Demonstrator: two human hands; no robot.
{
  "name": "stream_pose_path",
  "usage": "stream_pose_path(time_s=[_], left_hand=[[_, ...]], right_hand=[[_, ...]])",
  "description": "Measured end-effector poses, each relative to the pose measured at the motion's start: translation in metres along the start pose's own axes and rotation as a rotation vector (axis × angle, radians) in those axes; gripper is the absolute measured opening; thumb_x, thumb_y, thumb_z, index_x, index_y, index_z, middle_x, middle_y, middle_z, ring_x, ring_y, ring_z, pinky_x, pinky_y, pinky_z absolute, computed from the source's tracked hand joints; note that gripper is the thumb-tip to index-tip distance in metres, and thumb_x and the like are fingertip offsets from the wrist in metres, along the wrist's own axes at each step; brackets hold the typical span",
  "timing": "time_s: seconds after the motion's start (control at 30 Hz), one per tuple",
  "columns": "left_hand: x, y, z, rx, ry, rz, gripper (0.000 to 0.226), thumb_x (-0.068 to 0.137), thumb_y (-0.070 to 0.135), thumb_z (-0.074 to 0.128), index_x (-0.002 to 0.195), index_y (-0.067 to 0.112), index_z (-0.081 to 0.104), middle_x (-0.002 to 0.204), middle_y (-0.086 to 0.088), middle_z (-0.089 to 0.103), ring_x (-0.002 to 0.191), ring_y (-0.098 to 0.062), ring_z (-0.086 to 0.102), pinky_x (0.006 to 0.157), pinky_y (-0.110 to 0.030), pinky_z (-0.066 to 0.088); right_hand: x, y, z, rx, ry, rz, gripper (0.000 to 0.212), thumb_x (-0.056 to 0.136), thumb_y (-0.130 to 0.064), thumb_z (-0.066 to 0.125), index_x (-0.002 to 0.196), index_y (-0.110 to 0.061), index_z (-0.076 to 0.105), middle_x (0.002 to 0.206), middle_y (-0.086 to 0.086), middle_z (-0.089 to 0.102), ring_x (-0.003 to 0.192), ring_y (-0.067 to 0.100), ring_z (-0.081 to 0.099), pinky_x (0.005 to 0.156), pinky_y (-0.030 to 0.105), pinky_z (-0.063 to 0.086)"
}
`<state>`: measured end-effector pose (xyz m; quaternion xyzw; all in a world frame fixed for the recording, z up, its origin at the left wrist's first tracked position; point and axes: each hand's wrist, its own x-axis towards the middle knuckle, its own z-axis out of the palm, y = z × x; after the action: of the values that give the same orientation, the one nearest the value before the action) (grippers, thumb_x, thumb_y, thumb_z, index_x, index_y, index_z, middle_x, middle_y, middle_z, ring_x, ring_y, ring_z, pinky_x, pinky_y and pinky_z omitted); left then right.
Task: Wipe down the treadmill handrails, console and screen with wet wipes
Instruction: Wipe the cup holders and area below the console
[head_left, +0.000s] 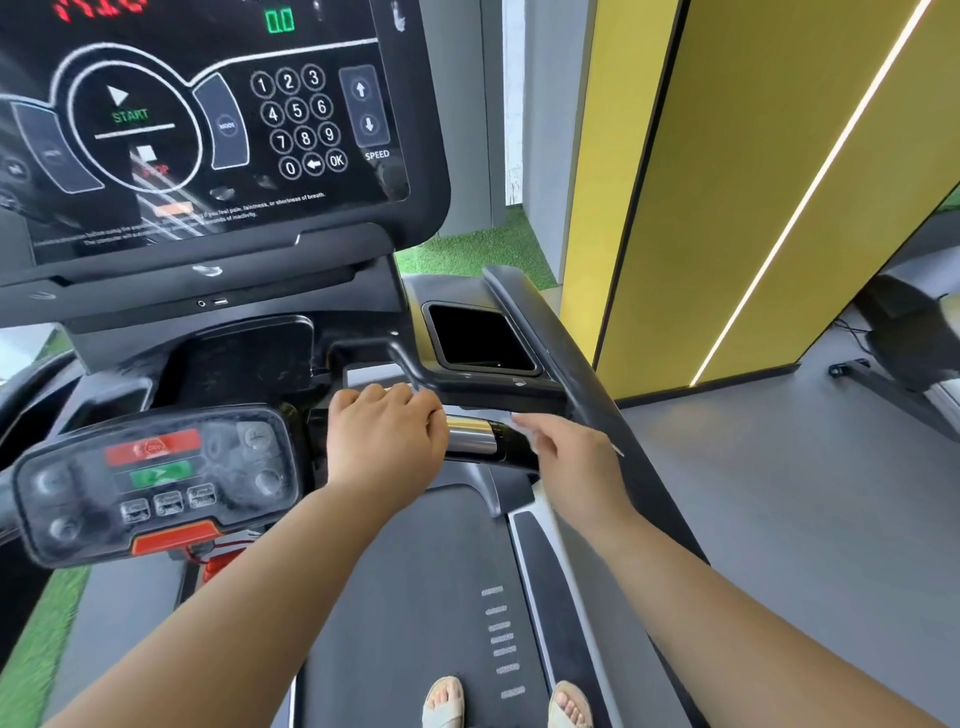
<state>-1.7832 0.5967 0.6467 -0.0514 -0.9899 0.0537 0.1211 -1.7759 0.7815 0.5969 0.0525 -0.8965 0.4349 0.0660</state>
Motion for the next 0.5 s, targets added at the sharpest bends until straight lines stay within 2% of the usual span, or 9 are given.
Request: stream_pose_path(time_s=[0.07,0.13,0.23,0.37,0.43,0.5], left_hand=[[0.001,0.0,0.0,0.006,-0.006,0.009,0.036,0.097,0.032,0.028,0.093,0.025,0.063,0.084,0.008,0.062,0.08,-0.018,0.053,0.075,-0.029,0.02],[0.002,-0.001,-0.001,0.013,-0.003,0.018,0.035,0.095,0.031,0.031,0.085,0.024,0.064,0.074,0.008,0.06,0.072,-0.019,0.053,0.072,-0.03,0.022],[0.002,-0.001,0.002,0.023,0.068,0.017,0.041,0.086,0.032,0.028,0.064,0.022,0.061,0.054,0.008,0.052,0.053,-0.019,0.05,0.065,-0.029,0.027],[0.002,-0.002,0.007,0.043,0.114,0.032,0.042,0.086,0.033,0.027,0.062,0.023,0.059,0.053,0.008,0.051,0.051,-0.019,0.049,0.064,-0.029,0.026],[0.002,-0.002,0.007,0.052,0.109,0.033,0.042,0.086,0.033,0.025,0.063,0.023,0.059,0.054,0.008,0.052,0.052,-0.019,0.05,0.064,-0.029,0.025],[0.003,-0.002,0.007,0.051,0.115,0.03,0.042,0.086,0.033,0.026,0.062,0.023,0.059,0.054,0.007,0.052,0.052,-0.02,0.05,0.064,-0.029,0.025]], right_hand=[[0.007,-0.011,0.002,0.027,-0.06,-0.06,0.03,0.096,-0.005,0.049,0.118,-0.014,0.068,0.113,-0.001,0.069,0.105,0.011,0.062,0.084,0.0,0.035],[0.012,-0.01,-0.001,0.047,-0.111,-0.062,0.031,0.096,-0.005,0.047,0.119,-0.015,0.067,0.113,-0.002,0.069,0.102,0.008,0.061,0.087,0.004,0.04],[0.015,0.01,-0.013,-0.005,-0.187,0.062,0.03,0.099,-0.011,0.046,0.121,-0.017,0.065,0.111,-0.001,0.068,0.101,0.012,0.061,0.085,0.017,0.043],[0.018,0.02,-0.02,-0.116,-0.22,0.19,0.029,0.1,-0.015,0.042,0.115,-0.021,0.065,0.107,0.002,0.068,0.094,0.015,0.058,0.075,0.022,0.04],[0.023,0.006,-0.012,-0.09,-0.209,0.157,0.029,0.1,-0.014,0.042,0.114,-0.022,0.066,0.106,0.0,0.067,0.092,0.012,0.057,0.072,0.019,0.041],[0.027,-0.011,-0.001,-0.016,-0.226,0.069,0.029,0.1,-0.014,0.043,0.115,-0.022,0.066,0.105,-0.003,0.067,0.091,0.005,0.057,0.068,0.007,0.038]])
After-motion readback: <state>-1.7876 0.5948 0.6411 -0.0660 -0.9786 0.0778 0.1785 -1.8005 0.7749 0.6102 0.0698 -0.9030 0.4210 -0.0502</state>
